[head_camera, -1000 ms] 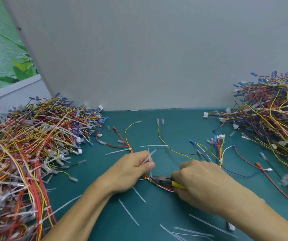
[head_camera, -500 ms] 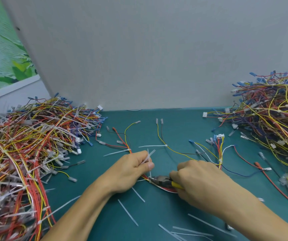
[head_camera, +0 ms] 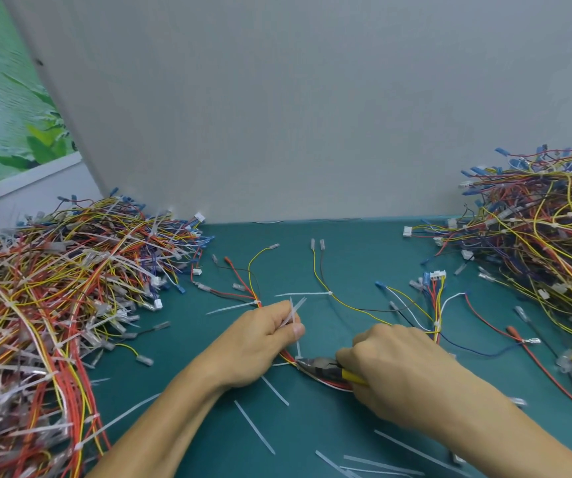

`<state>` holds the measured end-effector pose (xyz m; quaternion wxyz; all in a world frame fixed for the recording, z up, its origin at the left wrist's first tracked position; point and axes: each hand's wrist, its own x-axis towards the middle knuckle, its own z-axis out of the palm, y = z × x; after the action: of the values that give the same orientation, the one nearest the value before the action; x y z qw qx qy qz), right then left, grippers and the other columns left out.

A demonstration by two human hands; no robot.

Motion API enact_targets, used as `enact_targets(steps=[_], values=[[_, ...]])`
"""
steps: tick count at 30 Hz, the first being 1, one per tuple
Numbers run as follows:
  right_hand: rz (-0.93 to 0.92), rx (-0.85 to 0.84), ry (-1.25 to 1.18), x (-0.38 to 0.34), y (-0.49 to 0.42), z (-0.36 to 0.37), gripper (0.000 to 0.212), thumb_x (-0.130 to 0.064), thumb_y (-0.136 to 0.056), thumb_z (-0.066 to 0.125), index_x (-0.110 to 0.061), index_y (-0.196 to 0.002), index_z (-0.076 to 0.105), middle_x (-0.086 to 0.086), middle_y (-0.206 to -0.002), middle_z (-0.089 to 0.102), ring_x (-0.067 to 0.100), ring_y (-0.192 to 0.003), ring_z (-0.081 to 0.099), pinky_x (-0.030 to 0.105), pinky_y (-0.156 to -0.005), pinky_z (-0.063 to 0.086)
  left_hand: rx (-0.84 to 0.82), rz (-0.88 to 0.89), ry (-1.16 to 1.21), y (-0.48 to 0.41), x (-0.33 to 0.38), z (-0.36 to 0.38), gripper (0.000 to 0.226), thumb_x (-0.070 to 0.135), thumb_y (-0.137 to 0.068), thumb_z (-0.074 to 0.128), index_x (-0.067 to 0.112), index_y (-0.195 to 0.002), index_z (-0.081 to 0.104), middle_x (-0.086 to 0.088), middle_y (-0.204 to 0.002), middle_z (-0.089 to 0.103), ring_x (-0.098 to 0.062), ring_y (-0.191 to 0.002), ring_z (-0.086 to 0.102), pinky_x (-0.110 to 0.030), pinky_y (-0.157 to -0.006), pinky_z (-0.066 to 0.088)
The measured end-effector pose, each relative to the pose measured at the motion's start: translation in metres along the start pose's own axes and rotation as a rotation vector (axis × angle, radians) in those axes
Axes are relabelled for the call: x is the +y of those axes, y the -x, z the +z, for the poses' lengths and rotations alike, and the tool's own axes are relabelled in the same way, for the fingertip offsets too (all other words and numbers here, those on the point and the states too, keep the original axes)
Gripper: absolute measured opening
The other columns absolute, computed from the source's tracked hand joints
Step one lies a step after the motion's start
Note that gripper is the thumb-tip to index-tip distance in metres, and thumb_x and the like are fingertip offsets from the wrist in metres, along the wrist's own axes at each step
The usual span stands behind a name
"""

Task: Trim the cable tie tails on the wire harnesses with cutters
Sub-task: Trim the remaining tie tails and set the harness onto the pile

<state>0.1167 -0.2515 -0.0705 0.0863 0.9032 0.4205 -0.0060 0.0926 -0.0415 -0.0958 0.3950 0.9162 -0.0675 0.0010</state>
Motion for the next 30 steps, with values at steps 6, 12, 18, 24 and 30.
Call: enact_targets(steps=[6, 12, 18, 24, 30], values=[[0.039, 0.120, -0.181, -0.003, 0.000, -0.003, 0.025, -0.047, -0.098, 0.036, -0.023, -0.098, 0.041, -0.001, -0.102, 0.049, 0.031, -0.095, 0.054, 0.036, -0.064, 0.030, 0.291, -0.159, 0.477, -0.005, -0.005, -0.002, 0.019, 0.030, -0.079, 0.044, 0.025, -0.061, 0.045, 0.008, -0.055, 0.038, -0.011, -0.052, 0.031, -0.028, -0.052, 0.025], [0.008, 0.112, -0.288, -0.012, -0.002, 0.004, 0.020, -0.040, -0.094, 0.047, -0.025, -0.106, 0.043, -0.005, -0.108, 0.055, 0.028, -0.101, 0.053, 0.037, -0.073, 0.044, 0.694, -0.287, 0.087, -0.004, -0.020, -0.026, 0.029, 0.015, -0.096, 0.042, 0.021, -0.074, 0.060, 0.003, -0.067, 0.056, -0.024, -0.071, 0.052, -0.036, -0.068, 0.037], [0.000, -0.084, -0.226, 0.012, 0.007, -0.016, 0.015, -0.031, -0.087, 0.050, -0.031, -0.102, 0.049, -0.005, -0.081, 0.046, 0.024, -0.081, 0.043, 0.032, -0.065, 0.035, 0.370, -0.424, -0.466, 0.007, -0.031, -0.044, 0.032, 0.039, -0.080, 0.072, 0.029, -0.111, 0.069, 0.000, -0.098, 0.072, -0.026, -0.104, 0.062, -0.032, -0.087, 0.048], [0.041, -0.417, -0.199, 0.035, 0.021, -0.032, 0.015, -0.033, -0.077, 0.059, -0.042, -0.086, 0.050, -0.007, -0.088, 0.058, 0.018, -0.086, 0.059, 0.033, -0.069, 0.050, 0.220, -0.090, -0.418, 0.005, -0.023, -0.029, 0.026, 0.027, -0.078, 0.076, 0.037, -0.102, 0.073, 0.009, -0.089, 0.072, -0.008, -0.083, 0.061, -0.016, -0.073, 0.039], [0.054, -0.379, -0.251, 0.047, 0.021, -0.039, 0.023, -0.051, -0.076, 0.064, -0.040, -0.088, 0.048, -0.010, -0.085, 0.054, 0.004, -0.074, 0.047, 0.031, -0.068, 0.045, 0.168, 0.140, -0.346, 0.002, -0.015, -0.015, 0.034, 0.029, -0.072, 0.080, 0.038, -0.103, 0.070, 0.008, -0.084, 0.071, -0.005, -0.077, 0.061, -0.020, -0.073, 0.046]])
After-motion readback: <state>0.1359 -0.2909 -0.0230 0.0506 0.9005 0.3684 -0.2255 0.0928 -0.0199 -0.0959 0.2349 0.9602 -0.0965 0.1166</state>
